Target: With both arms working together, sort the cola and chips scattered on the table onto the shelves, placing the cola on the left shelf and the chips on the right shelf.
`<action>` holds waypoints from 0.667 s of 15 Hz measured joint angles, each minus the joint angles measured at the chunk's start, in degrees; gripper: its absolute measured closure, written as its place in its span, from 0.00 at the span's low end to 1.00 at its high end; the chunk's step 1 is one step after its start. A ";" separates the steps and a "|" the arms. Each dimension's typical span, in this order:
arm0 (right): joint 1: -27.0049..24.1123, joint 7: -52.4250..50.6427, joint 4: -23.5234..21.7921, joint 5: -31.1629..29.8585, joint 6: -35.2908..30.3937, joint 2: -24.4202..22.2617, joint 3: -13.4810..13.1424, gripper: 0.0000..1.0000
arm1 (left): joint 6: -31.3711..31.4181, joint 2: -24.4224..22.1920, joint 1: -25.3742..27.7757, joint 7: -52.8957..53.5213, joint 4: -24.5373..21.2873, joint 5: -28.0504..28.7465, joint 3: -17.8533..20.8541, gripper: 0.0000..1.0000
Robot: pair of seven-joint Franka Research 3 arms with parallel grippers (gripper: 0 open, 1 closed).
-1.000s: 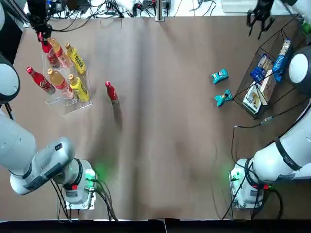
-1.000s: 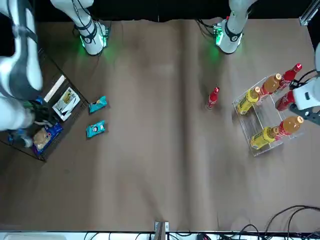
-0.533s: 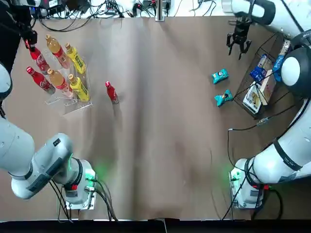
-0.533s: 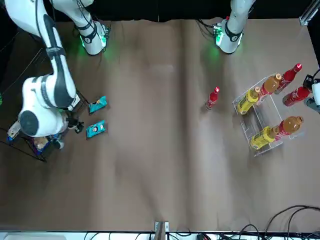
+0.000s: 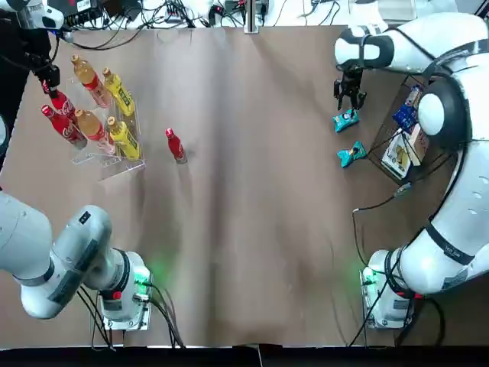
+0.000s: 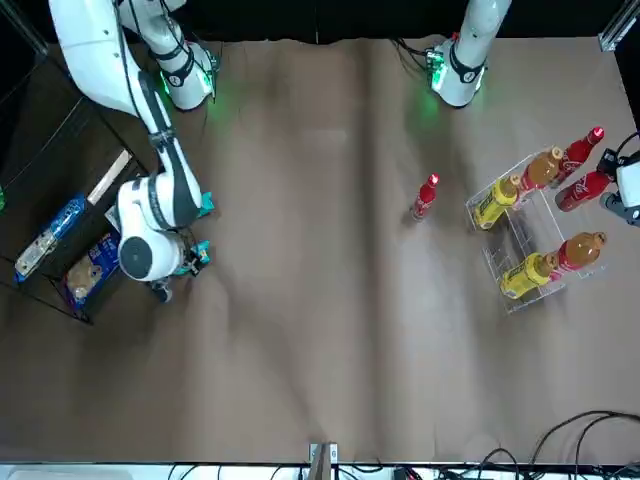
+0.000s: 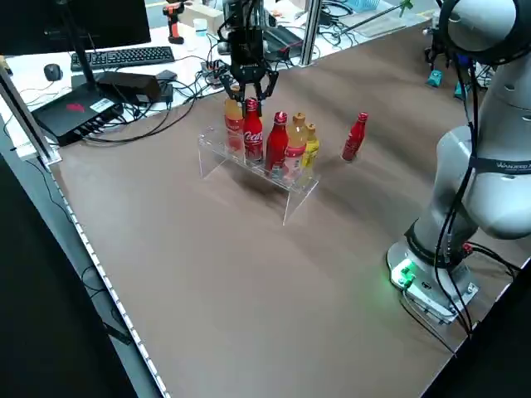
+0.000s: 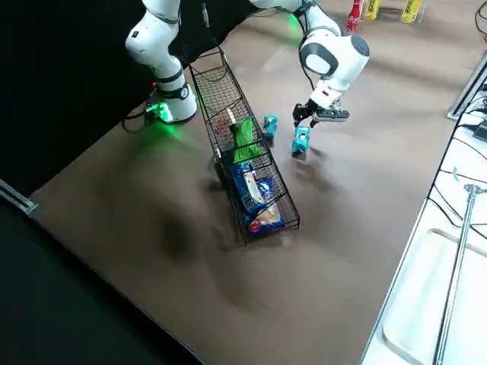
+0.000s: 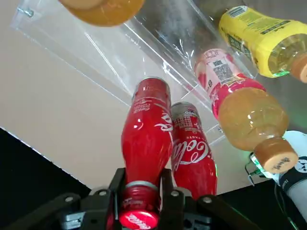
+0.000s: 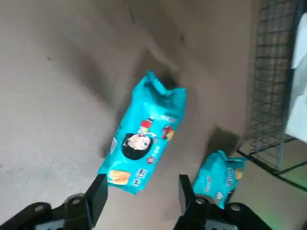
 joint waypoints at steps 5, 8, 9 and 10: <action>0.70 1.73 0.00 -0.06 2.68 2.67 -0.19 0.34 | 1.63 0.08 0.06 -0.54 -0.67 0.00 -0.80 0.44; 0.71 1.74 0.00 -0.11 3.06 3.45 -0.29 0.36 | 2.11 0.13 0.06 -4.25 -0.34 0.00 -3.12 0.17; 0.71 1.74 0.01 -0.17 3.37 3.63 -0.36 0.37 | 2.12 0.12 0.04 -5.74 0.21 0.00 -4.05 0.08; 0.71 1.74 0.01 -0.26 3.65 3.79 -0.43 0.38 | 2.13 0.11 0.01 -8.02 0.74 0.00 -5.17 0.00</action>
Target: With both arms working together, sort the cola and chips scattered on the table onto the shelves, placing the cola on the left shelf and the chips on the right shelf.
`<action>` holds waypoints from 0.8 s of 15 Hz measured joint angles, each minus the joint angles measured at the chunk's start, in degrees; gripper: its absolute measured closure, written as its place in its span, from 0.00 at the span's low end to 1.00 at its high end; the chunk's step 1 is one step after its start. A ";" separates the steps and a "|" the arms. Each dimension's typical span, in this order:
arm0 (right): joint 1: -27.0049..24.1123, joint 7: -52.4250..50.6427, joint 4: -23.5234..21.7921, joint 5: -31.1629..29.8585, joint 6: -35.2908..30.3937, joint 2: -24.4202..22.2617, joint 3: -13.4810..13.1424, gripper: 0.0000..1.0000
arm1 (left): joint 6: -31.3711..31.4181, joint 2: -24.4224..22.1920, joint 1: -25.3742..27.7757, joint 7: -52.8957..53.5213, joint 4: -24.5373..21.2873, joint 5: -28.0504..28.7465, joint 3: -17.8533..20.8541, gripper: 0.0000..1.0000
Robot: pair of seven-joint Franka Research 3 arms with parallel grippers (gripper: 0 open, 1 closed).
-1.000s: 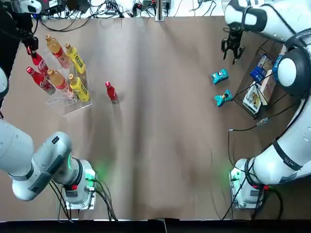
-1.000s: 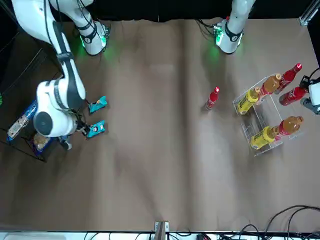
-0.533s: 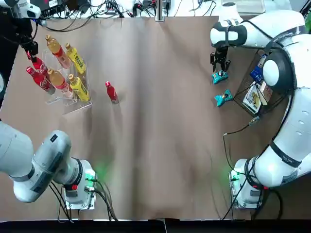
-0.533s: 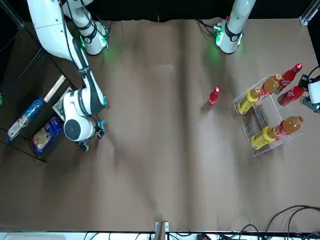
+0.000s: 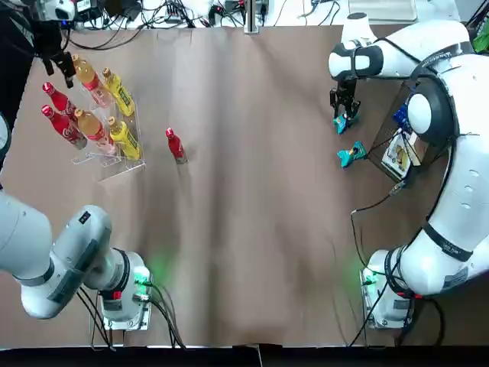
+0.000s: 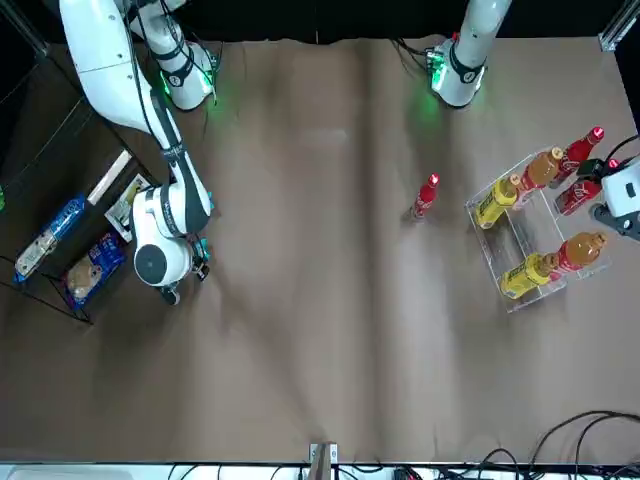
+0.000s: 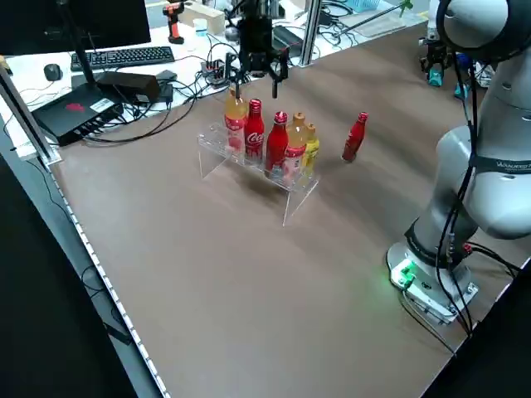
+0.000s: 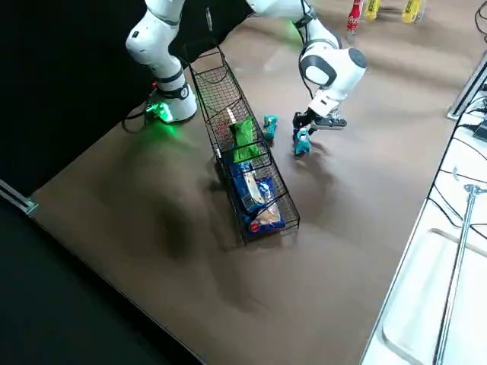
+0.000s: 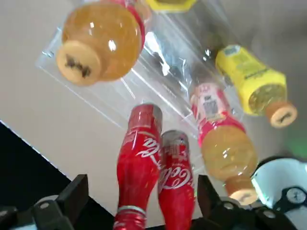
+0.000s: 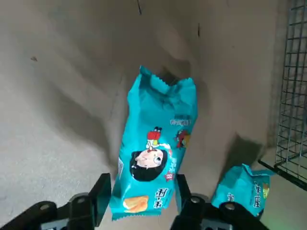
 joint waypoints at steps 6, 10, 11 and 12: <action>-0.05 0.01 0.03 -0.19 2.93 0.62 -0.47 0.65 | 0.03 4.58 -15.78 -35.89 -0.29 -4.71 -5.68 0.00; -0.11 0.01 0.42 -0.31 2.67 0.50 -0.67 0.78 | 0.03 11.17 -25.59 -46.13 -1.37 -5.84 -5.63 0.00; -0.28 -0.02 0.95 -0.40 2.83 0.49 -0.87 0.78 | 0.09 12.91 -26.94 -48.04 -1.36 -5.84 -5.60 0.00; -0.51 -0.07 1.92 -0.49 2.51 0.25 -1.10 0.78 | 0.11 14.20 -27.99 -49.40 -1.37 -5.84 -5.60 0.00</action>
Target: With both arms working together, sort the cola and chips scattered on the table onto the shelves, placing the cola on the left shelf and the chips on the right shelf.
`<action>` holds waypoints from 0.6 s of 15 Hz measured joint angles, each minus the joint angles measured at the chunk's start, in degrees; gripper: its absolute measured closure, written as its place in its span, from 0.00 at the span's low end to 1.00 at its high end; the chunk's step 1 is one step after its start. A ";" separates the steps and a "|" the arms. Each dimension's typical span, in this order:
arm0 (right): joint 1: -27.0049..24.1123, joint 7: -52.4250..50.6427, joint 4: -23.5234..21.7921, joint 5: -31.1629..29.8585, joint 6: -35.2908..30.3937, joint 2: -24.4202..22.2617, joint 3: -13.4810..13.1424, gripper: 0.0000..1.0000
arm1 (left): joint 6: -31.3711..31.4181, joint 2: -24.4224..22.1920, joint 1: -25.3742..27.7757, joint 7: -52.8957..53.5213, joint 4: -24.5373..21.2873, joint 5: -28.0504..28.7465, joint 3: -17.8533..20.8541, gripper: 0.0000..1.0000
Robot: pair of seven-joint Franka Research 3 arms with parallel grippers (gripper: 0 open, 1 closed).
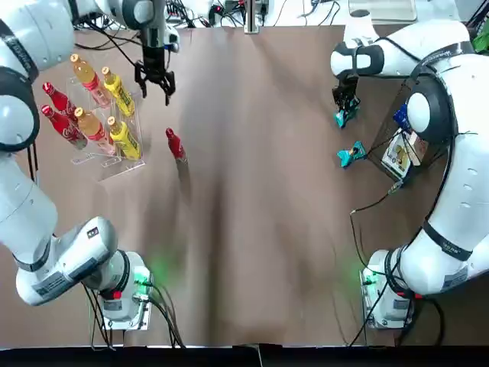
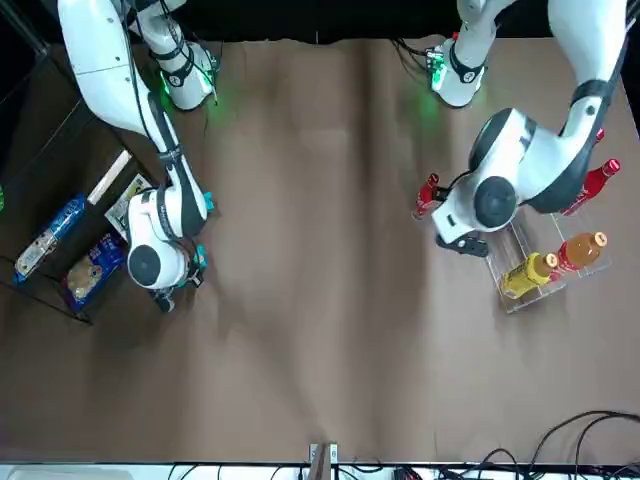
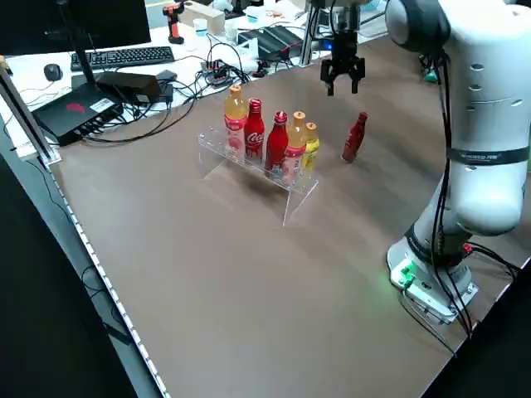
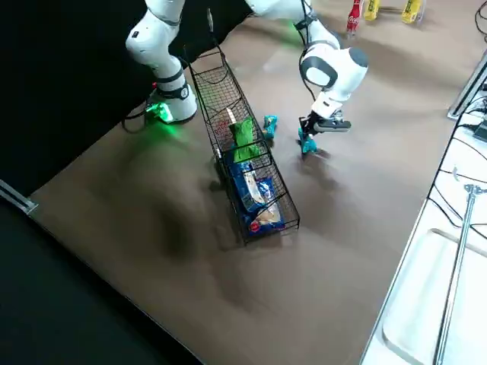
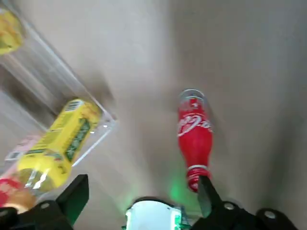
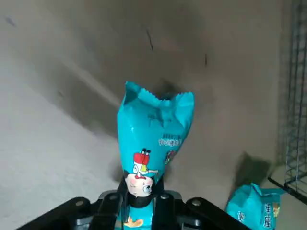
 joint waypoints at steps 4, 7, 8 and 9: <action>-1.64 -5.84 9.86 -0.64 -16.76 -4.24 -1.57 0.79 | -0.05 2.81 -1.64 -2.02 -1.20 -1.99 0.02 0.00; -2.40 -13.55 18.15 -3.87 -31.32 -7.34 -3.50 0.79 | -0.33 5.21 -2.20 -2.35 -1.80 -2.75 0.16 0.00; -2.59 -15.72 20.21 -5.43 -34.92 -7.96 -3.79 0.79 | -1.20 5.73 -2.62 -2.48 -2.08 -2.75 0.31 0.00; -2.79 -18.22 22.15 -6.98 -37.99 -8.40 -4.09 0.79 | -2.35 6.05 -3.11 -2.57 -2.41 -2.76 0.55 0.00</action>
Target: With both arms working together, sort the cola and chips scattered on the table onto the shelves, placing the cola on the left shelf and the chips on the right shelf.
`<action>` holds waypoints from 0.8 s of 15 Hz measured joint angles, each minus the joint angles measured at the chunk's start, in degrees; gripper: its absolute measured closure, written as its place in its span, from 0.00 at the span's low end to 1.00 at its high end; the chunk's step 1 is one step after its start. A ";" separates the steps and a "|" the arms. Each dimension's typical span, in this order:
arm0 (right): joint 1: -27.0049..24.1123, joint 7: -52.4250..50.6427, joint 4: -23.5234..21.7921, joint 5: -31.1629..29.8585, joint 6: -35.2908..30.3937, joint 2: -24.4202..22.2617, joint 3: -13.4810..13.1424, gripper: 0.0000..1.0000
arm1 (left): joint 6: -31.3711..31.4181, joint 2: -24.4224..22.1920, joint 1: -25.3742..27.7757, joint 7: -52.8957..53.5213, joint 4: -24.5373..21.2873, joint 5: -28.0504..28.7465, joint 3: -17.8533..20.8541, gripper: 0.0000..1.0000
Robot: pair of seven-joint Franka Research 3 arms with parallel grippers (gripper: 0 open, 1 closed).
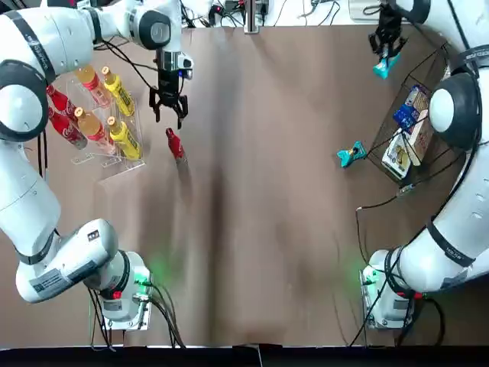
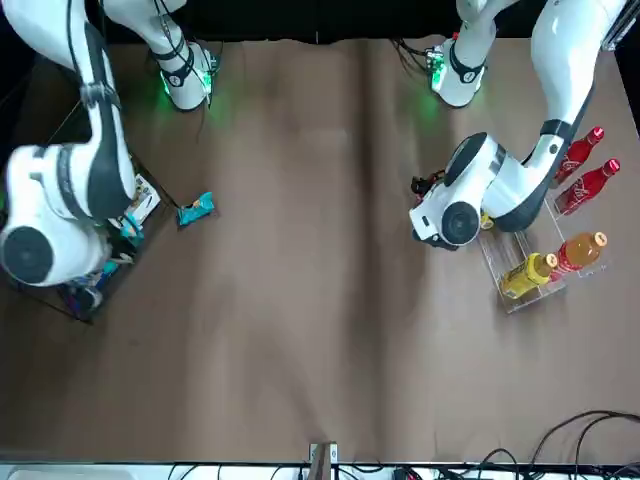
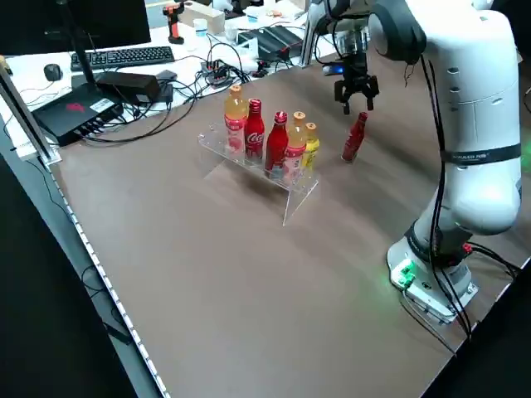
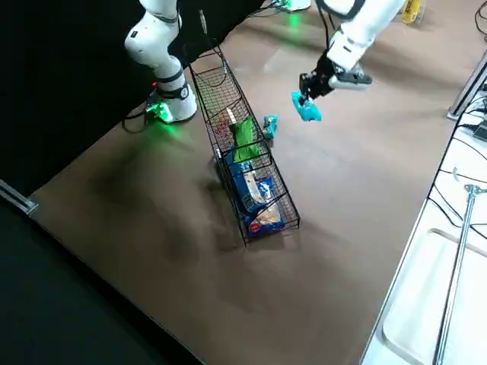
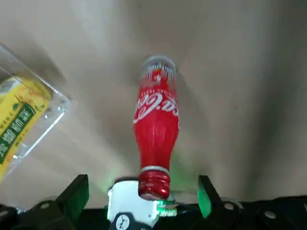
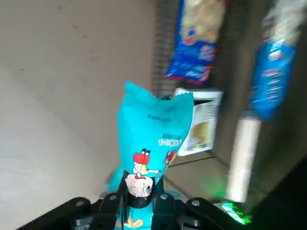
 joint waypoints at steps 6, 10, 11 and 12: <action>-2.62 -18.42 5.57 -7.96 -11.11 -8.82 -3.25 0.79 | -2.76 1.34 -2.09 -0.51 -0.57 -0.01 1.55 0.12; -4.53 -24.34 5.75 -9.44 -11.30 -12.65 -5.66 0.79 | -2.73 1.35 -6.62 -1.72 -0.45 -0.01 5.43 0.40; -4.94 -25.17 5.76 -10.10 -11.31 -13.22 -6.19 0.79 | -2.72 1.35 -8.13 -1.83 -0.45 -0.01 6.66 0.40; -5.13 -25.64 5.75 -10.51 -11.39 -13.59 -6.79 0.79 | -2.71 1.36 -9.31 -1.90 -0.43 -0.01 7.61 0.39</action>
